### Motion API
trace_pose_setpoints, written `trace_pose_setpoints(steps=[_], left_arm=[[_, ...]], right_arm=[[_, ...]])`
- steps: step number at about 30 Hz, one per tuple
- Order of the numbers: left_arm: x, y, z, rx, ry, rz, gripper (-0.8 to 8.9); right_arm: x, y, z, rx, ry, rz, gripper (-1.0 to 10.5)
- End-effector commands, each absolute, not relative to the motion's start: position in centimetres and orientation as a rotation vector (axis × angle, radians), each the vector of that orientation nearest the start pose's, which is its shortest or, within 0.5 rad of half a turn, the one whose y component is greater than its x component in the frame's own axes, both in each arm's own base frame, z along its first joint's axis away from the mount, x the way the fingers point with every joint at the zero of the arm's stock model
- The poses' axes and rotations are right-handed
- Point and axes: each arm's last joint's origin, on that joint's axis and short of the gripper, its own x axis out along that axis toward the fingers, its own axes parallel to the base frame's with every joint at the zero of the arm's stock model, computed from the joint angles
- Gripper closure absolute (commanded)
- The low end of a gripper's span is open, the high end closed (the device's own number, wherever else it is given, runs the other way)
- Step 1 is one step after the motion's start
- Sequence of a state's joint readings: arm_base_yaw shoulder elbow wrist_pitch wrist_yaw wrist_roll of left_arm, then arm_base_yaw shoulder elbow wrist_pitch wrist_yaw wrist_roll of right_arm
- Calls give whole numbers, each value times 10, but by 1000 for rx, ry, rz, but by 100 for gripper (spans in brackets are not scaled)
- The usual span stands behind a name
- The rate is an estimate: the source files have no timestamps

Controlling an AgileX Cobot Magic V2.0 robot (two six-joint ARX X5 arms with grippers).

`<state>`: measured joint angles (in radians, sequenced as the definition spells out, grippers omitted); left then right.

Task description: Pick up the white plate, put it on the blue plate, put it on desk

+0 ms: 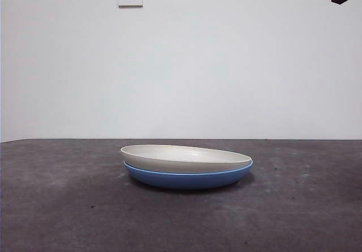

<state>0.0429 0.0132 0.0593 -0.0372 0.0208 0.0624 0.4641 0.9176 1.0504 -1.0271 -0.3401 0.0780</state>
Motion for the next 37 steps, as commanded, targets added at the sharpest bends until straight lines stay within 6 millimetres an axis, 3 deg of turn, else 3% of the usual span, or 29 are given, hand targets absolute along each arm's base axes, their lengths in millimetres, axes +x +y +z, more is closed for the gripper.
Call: trace_pose_setpoints(steps=[1, 11, 37], left_arm=[[95, 4, 171, 69, 31, 29, 805], [96, 4, 149, 61, 183, 24, 805], [96, 4, 149, 38, 180, 26, 805]], right_arm=[[135, 79, 336, 0, 920, 727, 939], [135, 79, 336, 0, 920, 727, 939], [135, 79, 336, 0, 921, 727, 939]])
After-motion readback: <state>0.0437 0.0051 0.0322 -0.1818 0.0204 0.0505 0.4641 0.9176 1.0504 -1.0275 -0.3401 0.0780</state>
